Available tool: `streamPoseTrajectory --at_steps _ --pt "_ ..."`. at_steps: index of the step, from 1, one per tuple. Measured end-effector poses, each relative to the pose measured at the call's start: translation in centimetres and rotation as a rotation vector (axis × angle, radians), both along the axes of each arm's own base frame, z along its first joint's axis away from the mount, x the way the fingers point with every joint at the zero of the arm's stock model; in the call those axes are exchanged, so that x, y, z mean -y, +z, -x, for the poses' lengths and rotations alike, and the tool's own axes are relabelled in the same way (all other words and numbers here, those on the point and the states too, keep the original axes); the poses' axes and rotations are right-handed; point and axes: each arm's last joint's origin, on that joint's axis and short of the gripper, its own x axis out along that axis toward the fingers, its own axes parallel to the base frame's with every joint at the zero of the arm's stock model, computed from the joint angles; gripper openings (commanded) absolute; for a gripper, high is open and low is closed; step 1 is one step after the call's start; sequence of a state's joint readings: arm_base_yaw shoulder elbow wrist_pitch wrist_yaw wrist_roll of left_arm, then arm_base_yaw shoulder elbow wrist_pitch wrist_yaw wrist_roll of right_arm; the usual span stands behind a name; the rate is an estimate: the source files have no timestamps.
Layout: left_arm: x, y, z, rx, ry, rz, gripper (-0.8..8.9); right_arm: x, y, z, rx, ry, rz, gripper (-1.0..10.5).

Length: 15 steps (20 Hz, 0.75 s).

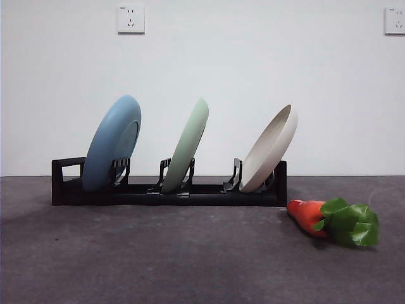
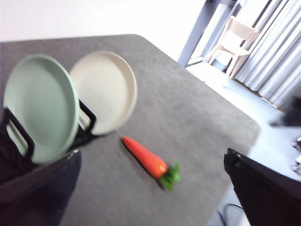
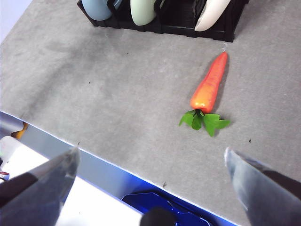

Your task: Take the green plate from the plate rack,put the plate on the table,take the carrot from the table,put the carrot in the plate

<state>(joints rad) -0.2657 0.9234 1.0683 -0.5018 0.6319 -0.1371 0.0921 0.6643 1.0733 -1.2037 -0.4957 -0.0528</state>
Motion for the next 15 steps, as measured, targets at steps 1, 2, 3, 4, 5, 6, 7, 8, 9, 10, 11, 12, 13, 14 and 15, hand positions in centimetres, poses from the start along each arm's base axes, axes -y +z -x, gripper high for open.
streamPoseTrajectory --at_steps 1,2,3,4,5,6,7,8,9,10,11,12,13,14,15 --pt "1.1 0.0 -1.4 0.006 0.017 -0.015 6.60 0.0 0.0 0.0 -0.001 0.000 0.000 6.6" --pt "2.5 -0.3 -2.9 0.005 0.031 -0.040 6.60 0.0 0.0 -0.1 -0.005 0.000 0.001 6.6" --pt "3.8 -0.7 -4.1 0.005 0.041 -0.058 6.60 0.0 0.0 -0.2 -0.008 0.000 0.001 6.6" --pt "5.5 -1.0 -5.4 0.016 0.050 -0.072 6.60 0.0 -0.1 -0.3 -0.013 0.000 0.001 6.6" --pt "6.7 -1.4 -6.5 0.027 0.062 -0.083 6.60 0.0 -0.1 -0.4 -0.018 -0.001 0.002 6.6" --pt "8.1 -1.9 -7.9 0.039 0.084 -0.098 6.60 0.0 -0.1 -0.5 -0.022 -0.001 0.002 6.6" --pt "9.1 -2.2 -9.0 0.052 0.106 -0.112 6.60 -0.1 -0.1 -0.6 -0.024 -0.001 0.002 6.6" --pt "10.2 -2.8 -10.3 0.066 0.140 -0.133 6.60 -0.1 -0.2 -0.7 -0.028 0.000 0.003 6.6" --pt "11.0 -3.4 -11.3 0.073 0.167 -0.155 6.60 -0.1 -0.2 -0.7 -0.030 -0.001 0.003 6.6" --pt "11.9 -4.2 -12.4 0.078 0.195 -0.183 6.60 -0.1 -0.2 -0.8 -0.033 -0.001 0.003 6.6" --pt "12.7 -5.1 -13.4 0.080 0.207 -0.204 6.60 -0.1 -0.2 -0.9 -0.035 0.000 0.003 6.6" --pt "13.3 -6.0 -14.4 0.084 0.213 -0.214 6.60 -0.1 -0.2 -1.0 -0.039 0.000 0.004 6.6" --pt "13.8 -6.9 -15.1 0.079 0.220 -0.227 6.60 -0.1 -0.3 -1.0 -0.042 0.000 0.004 6.6" --pt "14.3 -8.0 -15.8 0.077 0.227 -0.236 6.59 -0.1 -0.3 -1.1 -0.047 -0.001 0.004 6.6" --pt "14.6 -9.0 -16.4 0.065 0.235 -0.253 6.59 -0.1 -0.3 -1.2 -0.051 0.000 0.005 6.6"
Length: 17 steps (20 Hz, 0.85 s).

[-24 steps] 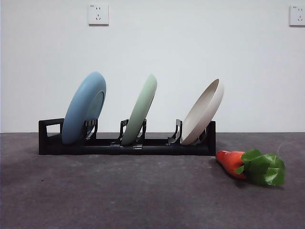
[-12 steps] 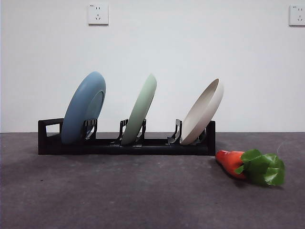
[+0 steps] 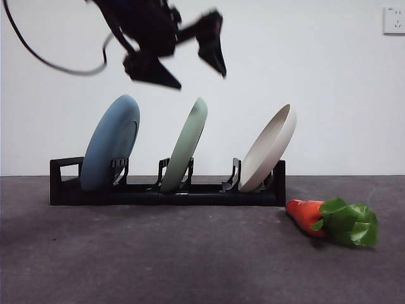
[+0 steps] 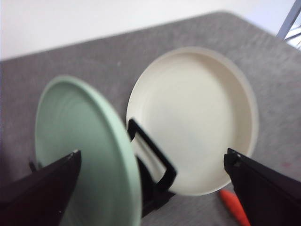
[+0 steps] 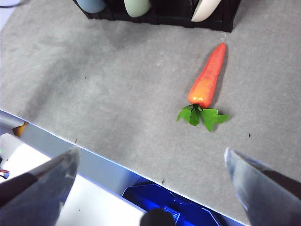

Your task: Take the green plate from the plate rack,put the plate on the table,take the carrot from the table,put the carrot in the plate

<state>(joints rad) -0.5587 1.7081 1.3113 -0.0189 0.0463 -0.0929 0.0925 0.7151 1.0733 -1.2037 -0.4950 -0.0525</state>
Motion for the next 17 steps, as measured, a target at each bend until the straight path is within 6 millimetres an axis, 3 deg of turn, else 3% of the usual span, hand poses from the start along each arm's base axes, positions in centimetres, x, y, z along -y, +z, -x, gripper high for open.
streamPoseTrajectory --at_steps 3,9,13,17 --pt "0.6 -2.5 -1.0 -0.043 0.015 -0.040 6.05 0.0 0.0 -0.1 -0.005 0.000 0.000 6.6" --pt "0.9 -3.4 -1.5 -0.045 0.015 -0.041 1.49 0.0 -0.1 -0.2 -0.007 -0.001 0.001 6.6" --pt "0.9 -3.4 -1.5 -0.046 0.016 -0.041 1.14 0.0 -0.1 -0.2 -0.009 -0.001 0.001 6.6" --pt "0.8 -3.4 -1.5 -0.046 0.016 -0.041 -0.08 0.0 -0.1 -0.2 -0.009 -0.001 0.001 6.6"
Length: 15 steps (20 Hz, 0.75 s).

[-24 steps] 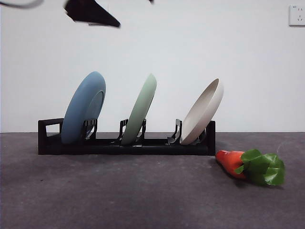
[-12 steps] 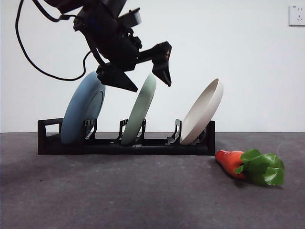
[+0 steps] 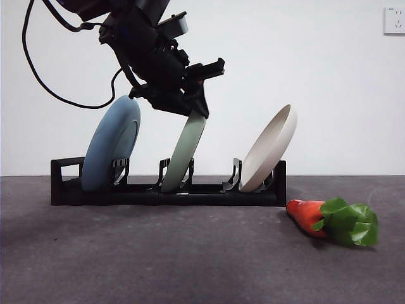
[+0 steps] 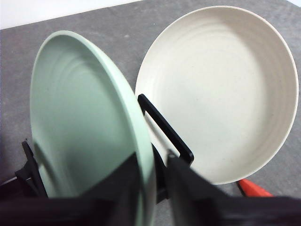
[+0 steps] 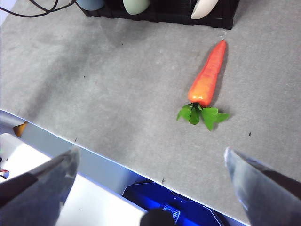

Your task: Take the green plate from the plate rack,put the plate on the table,take the carrot from the table,put the carrot in the plate

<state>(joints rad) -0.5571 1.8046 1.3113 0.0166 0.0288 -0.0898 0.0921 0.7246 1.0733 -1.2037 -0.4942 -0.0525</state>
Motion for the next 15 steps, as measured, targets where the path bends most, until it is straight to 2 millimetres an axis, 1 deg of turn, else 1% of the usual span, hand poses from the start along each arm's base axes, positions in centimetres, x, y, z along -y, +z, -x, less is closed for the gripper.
streamPoseTrajectory --at_steps 11,13,15 --pt "0.2 0.3 0.1 0.004 -0.031 0.036 -0.08 0.0 0.0 0.0 0.000 0.000 0.000 6.6" --pt "0.1 1.2 0.3 0.030 -0.035 0.067 -0.08 0.0 0.0 0.0 0.000 0.000 0.000 6.6" --pt "-0.2 3.1 0.8 0.085 -0.046 0.112 -0.08 0.0 0.0 0.0 -0.001 0.000 0.000 6.6"
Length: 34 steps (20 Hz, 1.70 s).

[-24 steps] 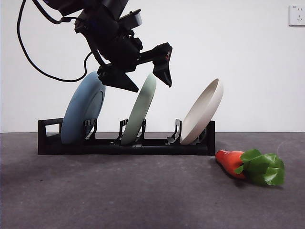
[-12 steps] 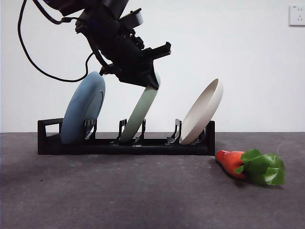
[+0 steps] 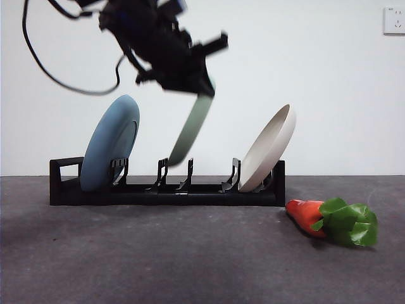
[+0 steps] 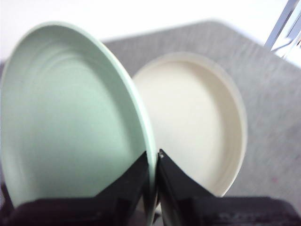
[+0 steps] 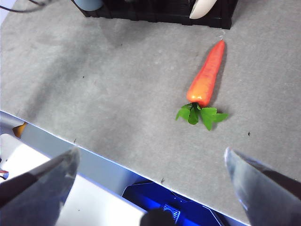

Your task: Take the green plate from the plate rack,put the plate on the table,take the carrot from the table,put the carrot in the plate

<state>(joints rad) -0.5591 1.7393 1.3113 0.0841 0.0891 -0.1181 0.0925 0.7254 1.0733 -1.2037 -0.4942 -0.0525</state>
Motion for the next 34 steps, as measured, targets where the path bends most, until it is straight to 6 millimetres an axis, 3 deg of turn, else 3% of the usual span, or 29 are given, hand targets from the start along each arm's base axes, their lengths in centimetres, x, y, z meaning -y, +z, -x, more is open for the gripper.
streamPoseTrajectory --at_steps 4,7,11,14,17,19,29,34 --pt "-0.6 3.7 1.0 0.040 -0.079 0.073 -0.08 0.0 0.0 0.0 0.000 0.000 0.000 6.6" --pt "-0.8 6.2 2.8 0.003 -0.241 0.114 -0.08 0.0 0.0 0.0 0.000 0.000 0.000 6.6" --pt "-1.2 9.2 8.0 -0.050 -0.340 0.008 -0.06 0.0 0.0 0.0 0.000 0.000 0.000 6.6" --pt "-1.5 9.3 12.1 -0.083 -0.336 -0.240 -0.06 0.0 0.0 0.0 -0.001 0.000 0.000 6.6" --pt "-0.6 7.4 14.6 -0.142 -0.362 -0.522 -0.06 0.0 0.0 0.0 -0.001 0.000 0.000 6.6" --pt "0.4 5.7 15.5 -0.123 -0.394 -0.605 -0.06 0.0 0.0 0.0 -0.001 0.000 0.000 6.6" --pt "1.5 -7.3 18.0 -0.056 -0.437 -0.772 -0.06 0.0 0.0 0.0 -0.003 -0.003 -0.002 6.6" --pt "2.7 -10.4 17.9 -0.028 -0.478 -0.861 -0.06 0.0 -0.1 -0.3 -0.017 -0.007 -0.005 6.6"
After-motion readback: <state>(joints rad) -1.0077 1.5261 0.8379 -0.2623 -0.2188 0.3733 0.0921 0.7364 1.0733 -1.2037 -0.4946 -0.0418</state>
